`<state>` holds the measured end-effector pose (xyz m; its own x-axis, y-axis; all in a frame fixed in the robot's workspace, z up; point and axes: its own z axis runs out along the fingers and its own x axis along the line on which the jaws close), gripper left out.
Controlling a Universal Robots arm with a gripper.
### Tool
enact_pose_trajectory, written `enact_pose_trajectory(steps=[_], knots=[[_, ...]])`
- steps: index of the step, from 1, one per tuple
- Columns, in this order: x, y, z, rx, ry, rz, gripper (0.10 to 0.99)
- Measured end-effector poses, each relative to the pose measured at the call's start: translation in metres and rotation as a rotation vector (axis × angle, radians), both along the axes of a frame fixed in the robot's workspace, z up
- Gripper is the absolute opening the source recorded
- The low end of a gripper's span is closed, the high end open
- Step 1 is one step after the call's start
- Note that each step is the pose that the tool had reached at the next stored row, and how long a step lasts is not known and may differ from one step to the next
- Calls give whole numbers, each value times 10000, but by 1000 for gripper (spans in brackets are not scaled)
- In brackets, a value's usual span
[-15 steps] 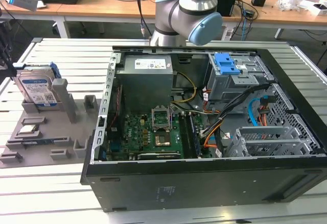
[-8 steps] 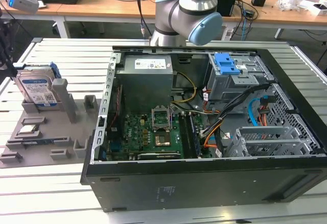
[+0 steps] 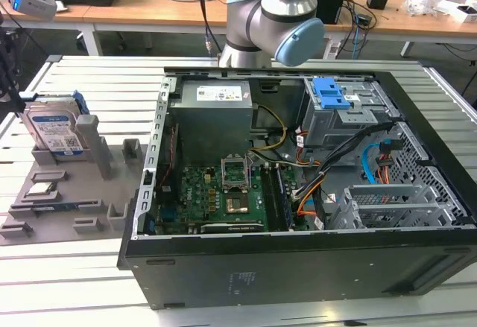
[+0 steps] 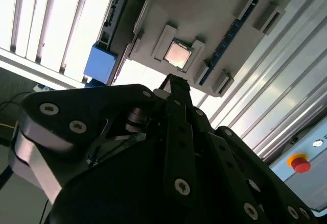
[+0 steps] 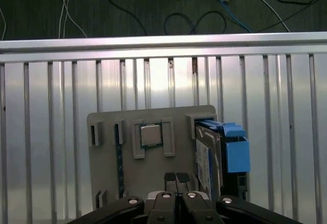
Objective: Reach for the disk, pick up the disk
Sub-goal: 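Pick up the disk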
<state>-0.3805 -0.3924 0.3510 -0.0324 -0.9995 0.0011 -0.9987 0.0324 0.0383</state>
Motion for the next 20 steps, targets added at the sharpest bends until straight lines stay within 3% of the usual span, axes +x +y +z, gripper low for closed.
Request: enact_pose_trajectory(steps=[1, 4, 5, 6, 8, 11, 20], knots=[[0, 0, 0, 0, 0, -2, 114], [0, 0, 0, 0, 1, -5, 294], [0, 0, 0, 0, 0, -5, 294], [0, 0, 0, 0, 0, -8, 416], [0, 0, 0, 0, 1, -11, 541], [0, 5, 0, 1, 0, -14, 541], [0, 301, 0, 0, 0, -13, 541]])
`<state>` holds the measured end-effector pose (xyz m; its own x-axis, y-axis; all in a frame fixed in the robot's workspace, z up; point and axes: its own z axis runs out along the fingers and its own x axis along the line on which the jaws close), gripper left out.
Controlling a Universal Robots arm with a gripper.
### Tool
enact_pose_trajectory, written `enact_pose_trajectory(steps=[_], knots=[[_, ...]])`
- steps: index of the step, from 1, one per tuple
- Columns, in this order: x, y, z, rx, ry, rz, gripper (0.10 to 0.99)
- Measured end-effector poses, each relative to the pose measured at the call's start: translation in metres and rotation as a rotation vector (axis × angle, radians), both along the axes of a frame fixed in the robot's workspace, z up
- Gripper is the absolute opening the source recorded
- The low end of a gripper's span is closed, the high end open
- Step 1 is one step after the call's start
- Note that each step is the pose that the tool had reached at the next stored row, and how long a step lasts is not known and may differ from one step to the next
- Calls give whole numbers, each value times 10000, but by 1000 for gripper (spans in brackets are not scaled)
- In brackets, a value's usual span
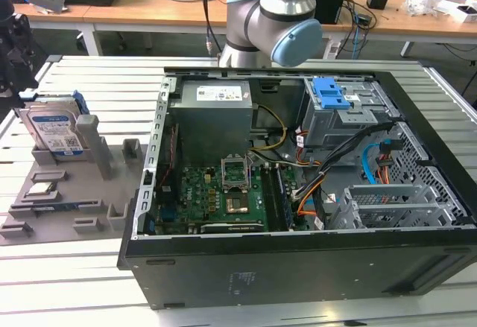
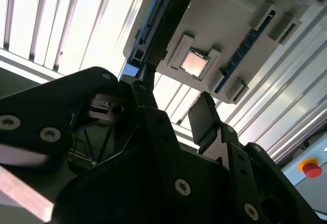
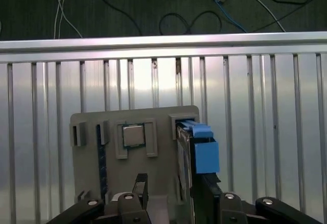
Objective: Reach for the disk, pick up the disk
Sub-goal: 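Pick up the disk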
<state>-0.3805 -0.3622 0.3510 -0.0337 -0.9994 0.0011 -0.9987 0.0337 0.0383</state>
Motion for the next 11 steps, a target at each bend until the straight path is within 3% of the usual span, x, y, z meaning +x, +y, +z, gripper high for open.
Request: enact_pose_trajectory(steps=[6, 11], knots=[[0, 178, -4, -1, 1, -1, 541], [0, 186, -60, 0, 1, -1, 541]])
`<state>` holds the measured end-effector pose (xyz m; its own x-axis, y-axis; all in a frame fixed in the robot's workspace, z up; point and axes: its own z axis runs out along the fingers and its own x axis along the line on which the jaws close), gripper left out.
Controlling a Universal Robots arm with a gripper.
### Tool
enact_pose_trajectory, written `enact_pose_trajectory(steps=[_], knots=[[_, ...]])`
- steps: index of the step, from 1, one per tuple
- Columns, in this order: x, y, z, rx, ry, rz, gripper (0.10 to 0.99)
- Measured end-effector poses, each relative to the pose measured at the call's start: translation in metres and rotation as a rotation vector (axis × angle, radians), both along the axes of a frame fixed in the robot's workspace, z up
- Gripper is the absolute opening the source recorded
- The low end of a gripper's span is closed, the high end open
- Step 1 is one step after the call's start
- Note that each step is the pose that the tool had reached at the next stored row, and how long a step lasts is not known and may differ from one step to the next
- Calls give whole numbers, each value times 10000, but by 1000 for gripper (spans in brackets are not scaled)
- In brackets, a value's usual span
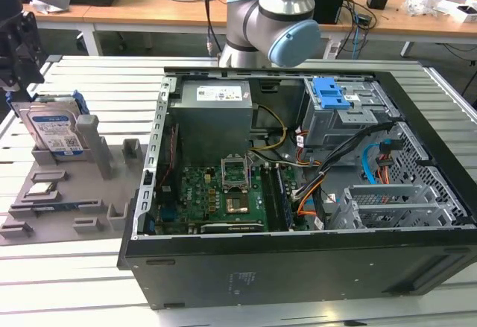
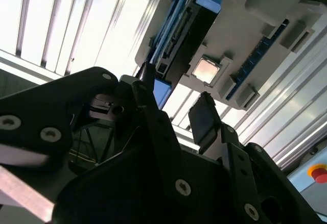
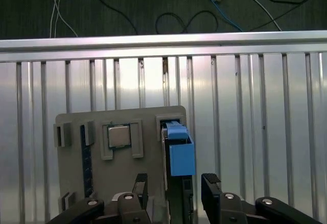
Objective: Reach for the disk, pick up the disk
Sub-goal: 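Pick up the disk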
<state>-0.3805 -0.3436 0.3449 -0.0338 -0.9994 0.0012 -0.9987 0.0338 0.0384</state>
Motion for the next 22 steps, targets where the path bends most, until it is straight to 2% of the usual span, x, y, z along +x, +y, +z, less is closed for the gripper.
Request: enact_pose_trajectory(steps=[4, 7, 11, 14, 18, 22], knots=[[-3, 6, -46, -1, 1, 27, 541], [-20, 77, -80, 0, -3, 374, 541], [-37, 82, -139, 0, -1, 418, 541], [-38, 83, -239, 1, -1, 446, 541], [-38, 83, -317, 0, 0, 464, 541], [-49, 85, -438, 0, -1, 481, 541]])
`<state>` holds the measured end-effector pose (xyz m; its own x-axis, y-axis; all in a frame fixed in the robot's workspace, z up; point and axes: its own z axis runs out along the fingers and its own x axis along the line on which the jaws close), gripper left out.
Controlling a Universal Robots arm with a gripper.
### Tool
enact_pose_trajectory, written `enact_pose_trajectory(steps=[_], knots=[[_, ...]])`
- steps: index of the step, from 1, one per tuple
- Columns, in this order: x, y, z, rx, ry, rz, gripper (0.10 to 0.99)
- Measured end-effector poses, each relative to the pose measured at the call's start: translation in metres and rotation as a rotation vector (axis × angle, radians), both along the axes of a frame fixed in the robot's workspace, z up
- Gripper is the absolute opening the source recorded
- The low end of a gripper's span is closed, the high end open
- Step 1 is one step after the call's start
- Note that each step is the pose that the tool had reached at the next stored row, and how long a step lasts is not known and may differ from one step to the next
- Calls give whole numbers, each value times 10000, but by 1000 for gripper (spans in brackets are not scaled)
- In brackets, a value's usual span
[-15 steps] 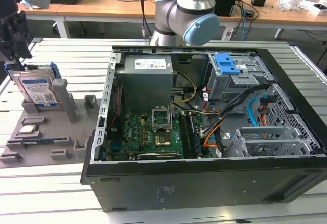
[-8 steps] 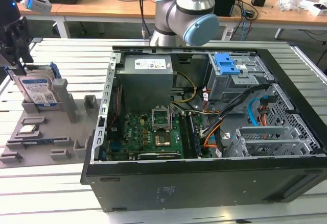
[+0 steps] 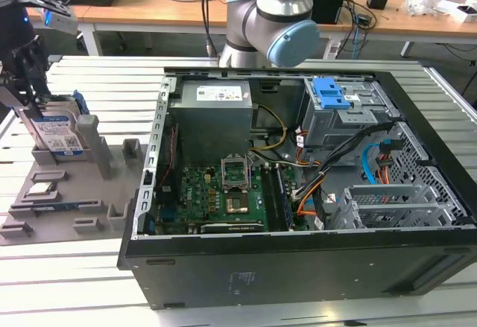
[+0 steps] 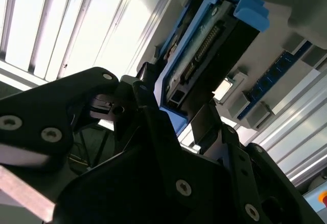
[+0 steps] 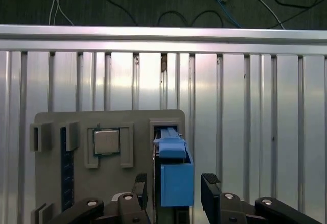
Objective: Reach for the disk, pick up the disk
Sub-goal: 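Pick up the disk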
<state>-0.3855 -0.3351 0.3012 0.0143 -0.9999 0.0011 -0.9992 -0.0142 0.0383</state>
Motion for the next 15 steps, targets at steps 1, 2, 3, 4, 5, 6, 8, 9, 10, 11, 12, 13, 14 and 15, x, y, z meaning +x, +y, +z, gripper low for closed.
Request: enact_pose_trajectory(steps=[1, 2, 3, 4, 5, 6, 8, 9, 10, 11, 12, 13, 14, 15], knots=[[-5, 0, -27, 0, 0, 3, 541], [-7, 0, -40, 0, 0, 5, 541], [-8, 1, -53, 0, 0, 6, 541], [-10, 1, -67, 0, 0, 7, 541], [-11, 1, -78, 0, 0, 8, 541], [-12, 1, -93, 0, 1, 9, 541], [-12, 1, -109, 0, 0, 13, 541], [-12, 1, -116, 0, 1, 13, 541], [-12, 1, -132, 0, 0, 14, 541], [-12, 1, -141, 0, 0, 15, 541], [-12, 1, -146, -1, 1, 16, 541], [-12, 1, -146, -1, 3, 15, 541], [-12, 1, -146, -1, 2, 15, 541], [-12, 1, -147, -1, 2, 15, 541]])
